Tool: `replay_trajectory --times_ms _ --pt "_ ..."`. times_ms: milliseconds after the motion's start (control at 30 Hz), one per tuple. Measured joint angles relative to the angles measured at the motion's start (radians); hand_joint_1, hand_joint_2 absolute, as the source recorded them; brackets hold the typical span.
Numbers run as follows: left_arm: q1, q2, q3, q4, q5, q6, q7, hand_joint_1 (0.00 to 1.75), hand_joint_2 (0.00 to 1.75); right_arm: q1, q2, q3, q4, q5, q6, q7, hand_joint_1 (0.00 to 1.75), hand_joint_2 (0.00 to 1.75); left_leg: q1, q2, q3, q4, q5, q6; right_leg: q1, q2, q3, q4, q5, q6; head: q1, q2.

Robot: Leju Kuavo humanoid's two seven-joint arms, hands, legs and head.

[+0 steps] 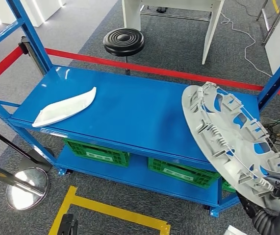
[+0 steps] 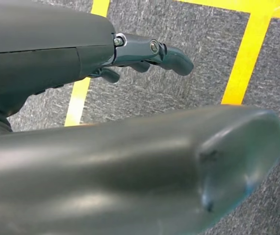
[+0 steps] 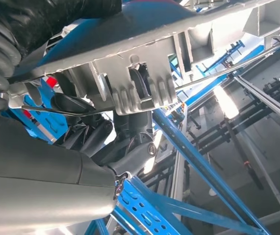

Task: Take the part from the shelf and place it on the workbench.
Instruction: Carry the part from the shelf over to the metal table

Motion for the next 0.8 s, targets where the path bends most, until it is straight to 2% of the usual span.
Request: replay_trajectory --times_ms 67,133,233,267,300,333,367,400,433,467,533,600,667,733,767,800 --pt "-0.001 -0.001 -0.001 0.000 0.000 0.001 -0.002 0.00 0.00 0.001 0.000 0.000 -0.001 0.000 0.000 0.000 1.75 1.75 0.002 0.002 0.007 -0.019 0.010 0.015 0.000 0.000 0.001 -0.007 0.003 0.011 0.000 0.000" --pt "-0.001 -0.003 -0.001 0.000 0.001 0.001 -0.004 0.00 0.00 0.000 0.000 0.000 -0.002 0.000 0.000 0.000 1.75 1.75 0.011 0.005 0.020 -0.050 0.027 0.025 0.002 0.000 -0.015 0.025 -0.023 0.020 0.002 0.000" --pt "-0.001 -0.004 -0.001 0.000 0.001 0.001 -0.005 0.00 0.00 0.000 0.000 0.000 -0.003 0.000 0.000 -0.001 1.75 1.75 0.020 0.008 0.022 -0.061 0.032 0.025 -0.010 -0.001 -0.093 0.189 -0.107 0.040 0.004 0.000" --pt "-0.001 -0.005 -0.001 0.000 0.001 0.001 -0.005 0.00 0.00 0.001 0.000 0.000 -0.003 0.000 0.000 -0.001 1.75 1.75 0.022 0.009 0.022 -0.060 0.031 0.022 -0.016 -0.002 -0.111 0.228 -0.116 0.047 0.003 0.000" --pt "-0.001 -0.006 -0.001 0.000 0.001 0.002 -0.005 0.00 0.00 0.001 0.000 0.000 -0.003 0.000 0.000 -0.001 1.75 1.75 0.026 0.009 0.022 -0.057 0.029 0.018 -0.022 -0.004 -0.112 0.232 -0.107 0.054 0.003 0.000" --pt "-0.001 -0.007 -0.001 0.000 0.001 0.002 -0.005 0.00 0.00 0.001 0.000 0.000 -0.003 0.000 0.000 -0.001 1.75 1.75 0.032 0.009 0.022 -0.052 0.025 0.011 -0.027 -0.006 -0.093 0.195 -0.078 0.062 0.003 0.000" --pt "-0.001 -0.009 -0.001 0.000 0.001 0.004 -0.005 0.00 0.00 0.001 0.000 0.000 -0.003 0.000 0.000 0.000 1.75 1.75 0.038 0.008 0.022 -0.044 0.020 0.003 -0.033 -0.009 -0.060 0.131 -0.044 0.071 0.004 0.000" --pt "-0.001 -0.006 -0.001 0.000 0.001 0.005 -0.005 0.00 0.00 0.000 0.000 0.000 -0.002 0.000 0.000 0.000 1.75 1.75 0.042 0.007 0.020 -0.034 0.014 -0.008 -0.036 -0.010 -0.029 0.070 -0.023 0.079 0.006 0.000" --pt "-0.001 -0.005 -0.002 0.001 0.001 0.008 -0.006 0.00 0.00 0.000 0.000 0.000 -0.002 0.000 0.000 -0.001 1.75 1.75 0.043 0.006 0.016 -0.022 0.008 -0.018 -0.037 -0.009 -0.003 0.025 -0.011 0.077 0.009 0.000" --pt "-0.001 -0.003 -0.002 0.002 0.001 0.010 -0.006 0.00 0.00 0.000 0.000 0.000 -0.002 0.000 0.000 -0.001 1.75 1.75 0.042 0.005 0.013 -0.013 0.004 -0.025 -0.037 -0.007 0.009 0.004 -0.012 0.071 0.009 0.000" --pt "-0.001 -0.002 -0.002 0.002 0.001 0.015 -0.007 0.00 0.00 0.002 0.000 0.001 -0.003 -0.001 0.000 -0.001 1.75 1.75 0.041 0.004 0.008 -0.005 0.003 -0.033 -0.034 -0.002 0.011 0.006 -0.015 0.047 0.006 0.000" --pt "-0.001 -0.003 -0.003 0.002 0.001 0.016 -0.007 0.00 0.00 0.003 0.000 0.004 -0.003 0.000 0.000 -0.003 1.75 1.75 0.043 0.003 0.003 0.007 -0.008 -0.041 -0.035 -0.003 0.010 0.008 -0.014 0.031 0.001 0.000" --pt "-0.002 -0.003 -0.005 0.002 0.001 0.016 -0.008 0.00 0.00 0.002 0.000 0.009 -0.003 0.001 0.000 -0.004 1.75 1.75 0.045 0.003 -0.031 0.086 -0.059 -0.049 -0.037 -0.007 0.011 0.006 -0.014 0.019 -0.002 0.000" --pt "-0.002 -0.003 -0.009 0.002 0.001 0.016 -0.008 0.00 0.00 0.002 0.000 0.010 -0.003 0.001 0.000 -0.003 1.75 1.75 0.046 0.004 -0.093 0.225 -0.123 -0.054 -0.036 -0.011 0.010 0.007 -0.015 0.014 -0.004 0.000" --pt "-0.001 -0.003 -0.010 0.002 0.001 0.016 -0.008 0.00 0.00 0.003 0.000 0.010 -0.003 0.001 0.000 -0.003 1.75 1.75 0.047 0.004 -0.115 0.274 -0.138 -0.054 -0.035 -0.011 0.011 0.007 -0.015 0.013 -0.004 0.000" --pt "-0.001 -0.004 -0.012 0.002 0.001 0.016 -0.008 0.00 0.00 0.003 0.000 0.010 -0.003 0.001 0.000 -0.003 1.75 1.75 0.047 0.004 -0.123 0.290 -0.132 -0.053 -0.035 -0.011 0.011 0.007 -0.016 0.013 -0.004 0.000"
